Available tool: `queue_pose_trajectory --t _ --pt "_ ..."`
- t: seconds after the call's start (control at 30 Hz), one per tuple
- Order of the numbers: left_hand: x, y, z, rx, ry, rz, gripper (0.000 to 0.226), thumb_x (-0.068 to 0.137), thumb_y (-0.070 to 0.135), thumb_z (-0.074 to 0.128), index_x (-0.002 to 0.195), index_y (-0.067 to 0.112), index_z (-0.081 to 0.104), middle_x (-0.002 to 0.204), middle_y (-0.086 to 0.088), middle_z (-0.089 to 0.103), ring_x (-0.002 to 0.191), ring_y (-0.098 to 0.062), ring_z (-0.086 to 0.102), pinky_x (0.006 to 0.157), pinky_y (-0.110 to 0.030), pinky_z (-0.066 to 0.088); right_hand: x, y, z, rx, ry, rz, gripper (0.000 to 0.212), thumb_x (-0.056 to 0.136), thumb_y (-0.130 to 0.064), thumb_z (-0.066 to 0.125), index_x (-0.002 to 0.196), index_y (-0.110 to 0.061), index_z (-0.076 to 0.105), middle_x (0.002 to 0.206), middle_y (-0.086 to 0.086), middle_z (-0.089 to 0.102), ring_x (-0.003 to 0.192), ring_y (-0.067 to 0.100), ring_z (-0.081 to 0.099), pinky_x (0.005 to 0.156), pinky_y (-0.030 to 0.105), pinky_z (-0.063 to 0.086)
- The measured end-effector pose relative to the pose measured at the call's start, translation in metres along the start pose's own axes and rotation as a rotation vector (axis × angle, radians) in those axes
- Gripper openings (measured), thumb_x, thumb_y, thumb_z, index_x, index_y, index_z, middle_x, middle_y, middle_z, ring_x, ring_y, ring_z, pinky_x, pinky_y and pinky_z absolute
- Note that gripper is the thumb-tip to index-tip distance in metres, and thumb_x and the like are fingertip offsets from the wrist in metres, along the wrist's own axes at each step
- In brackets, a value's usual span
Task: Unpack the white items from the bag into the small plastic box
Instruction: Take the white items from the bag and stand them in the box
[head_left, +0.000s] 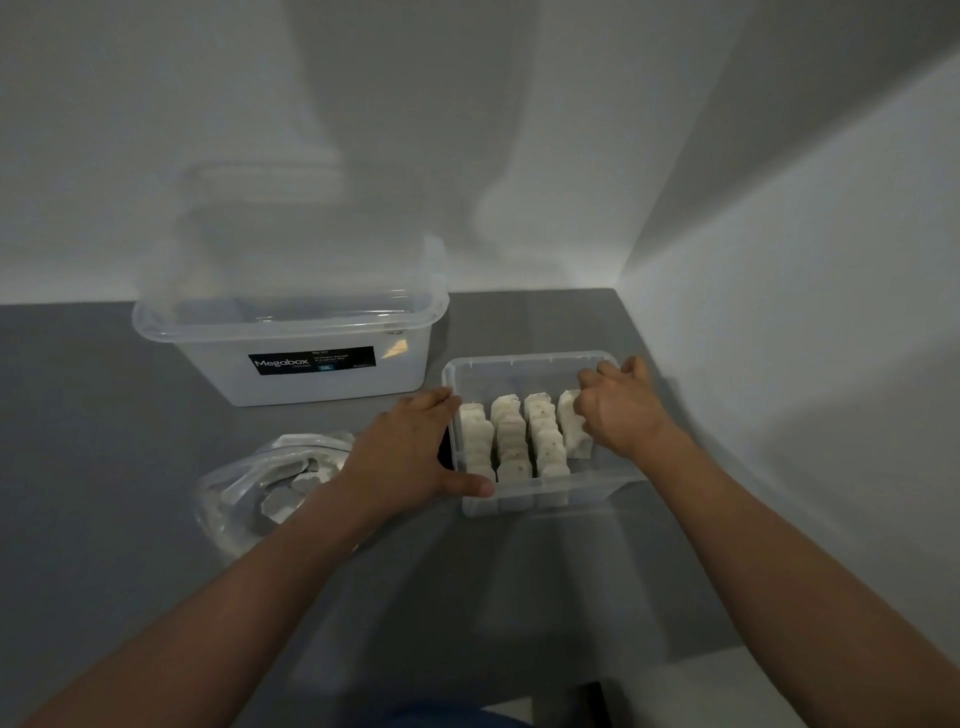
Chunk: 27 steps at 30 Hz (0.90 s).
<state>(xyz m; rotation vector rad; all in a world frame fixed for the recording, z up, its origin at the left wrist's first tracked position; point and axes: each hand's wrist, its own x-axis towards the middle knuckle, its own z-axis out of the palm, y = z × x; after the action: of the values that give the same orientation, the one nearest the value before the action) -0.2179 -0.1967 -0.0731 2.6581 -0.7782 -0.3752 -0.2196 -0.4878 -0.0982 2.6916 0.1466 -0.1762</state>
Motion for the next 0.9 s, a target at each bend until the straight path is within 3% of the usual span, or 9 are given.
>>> queue_pose_trajectory --t 0.13,0.23,0.37,0.47,0.57,0.63,0.73,0.8,0.9 --pt "-0.01 -0.004 -0.006 -0.121 0.067 0.03 0.096 0.072 0.073 0.065 0.15 0.027 0.033 0.157 0.006 0.03 0.141 -0.018 0.033 0.113 -0.037 0.032 -0.018 0.0 -0.013 0.25 0.178 0.12 0.019 0.086 -0.029 0.072 0.105 -0.028 0.077 0.108 -0.003 0.06 0.109 0.024 0.054 0.089 0.041 0.025" --pt "-0.024 -0.023 -0.011 -0.182 0.216 0.07 0.063 0.081 0.059 0.068 0.135 0.03 0.053 0.136 0.008 0.05 0.12 -0.013 0.051 0.1 -0.03 0.044 -0.037 -0.013 -0.034 0.571 0.362 0.2 0.018 0.087 -0.024 0.075 0.105 -0.022 0.078 0.106 0.002 0.063 0.103 0.027 0.058 0.087 0.037 0.042" --pt "-0.049 -0.069 -0.018 -0.217 0.392 0.038 0.03 0.086 0.038 0.071 0.114 0.028 0.066 0.109 0.01 0.062 0.095 -0.007 0.059 0.084 -0.026 0.049 -0.052 -0.072 -0.075 0.944 0.535 0.239 0.016 0.089 -0.024 0.074 0.105 -0.023 0.078 0.099 -0.007 0.063 0.088 0.009 0.06 0.078 0.022 0.046" --pt "-0.074 -0.114 -0.021 -0.191 0.404 -0.023 0.018 0.086 0.032 0.072 0.103 0.028 0.067 0.095 0.014 0.063 0.083 -0.007 0.059 0.075 -0.023 0.048 -0.054 -0.132 -0.104 1.131 0.592 0.195 0.016 0.089 -0.017 0.075 0.103 -0.022 0.077 0.095 -0.011 0.063 0.078 0.0 0.062 0.075 0.006 0.045" --pt "-0.097 -0.155 -0.017 -0.115 0.356 -0.062 0.02 0.086 0.043 0.063 0.095 0.026 0.069 0.087 0.014 0.065 0.079 -0.011 0.057 0.069 -0.032 0.051 -0.049 -0.191 -0.12 1.24 0.566 0.106 0.018 0.089 -0.013 0.074 0.106 -0.017 0.077 0.096 -0.008 0.068 0.084 0.001 0.065 0.079 0.007 0.048" --pt "-0.108 -0.175 -0.01 -0.064 0.298 -0.048 0.039 0.083 0.056 0.047 0.092 0.027 0.071 0.086 0.01 0.066 0.078 -0.015 0.057 0.066 -0.034 0.051 -0.044 -0.229 -0.122 1.271 0.49 0.043 0.018 0.089 -0.012 0.072 0.106 -0.016 0.077 0.095 -0.006 0.071 0.085 0.002 0.066 0.081 0.007 0.048" --pt "-0.115 -0.193 0.003 0.015 0.174 0.012 0.03 0.087 0.049 0.049 0.098 0.032 0.072 0.097 0.005 0.069 0.09 -0.022 0.063 0.068 -0.036 0.054 -0.032 -0.278 -0.117 1.169 0.355 -0.081 0.017 0.091 -0.015 0.067 0.102 -0.021 0.077 0.095 -0.005 0.074 0.083 0.007 0.067 0.079 0.023 0.054" --pt "-0.113 -0.198 0.011 0.12 0.082 0.059 0.03 0.092 0.045 0.044 0.105 0.034 0.069 0.105 0.007 0.068 0.099 -0.021 0.063 0.07 -0.036 0.055 -0.024 -0.302 -0.108 0.959 0.186 -0.113 0.022 0.093 -0.019 0.058 0.106 -0.028 0.074 0.098 -0.004 0.074 0.087 0.016 0.068 0.075 0.033 0.054" --pt "-0.104 -0.207 0.021 0.258 0.017 0.025 0.028 0.095 0.044 0.046 0.108 0.031 0.067 0.106 0.005 0.067 0.1 -0.021 0.062 0.071 -0.034 0.053 -0.015 -0.32 -0.099 0.586 -0.002 -0.061 0.025 0.095 -0.026 0.052 0.112 -0.03 0.071 0.104 -0.001 0.073 0.094 0.024 0.069 0.068 0.034 0.05"
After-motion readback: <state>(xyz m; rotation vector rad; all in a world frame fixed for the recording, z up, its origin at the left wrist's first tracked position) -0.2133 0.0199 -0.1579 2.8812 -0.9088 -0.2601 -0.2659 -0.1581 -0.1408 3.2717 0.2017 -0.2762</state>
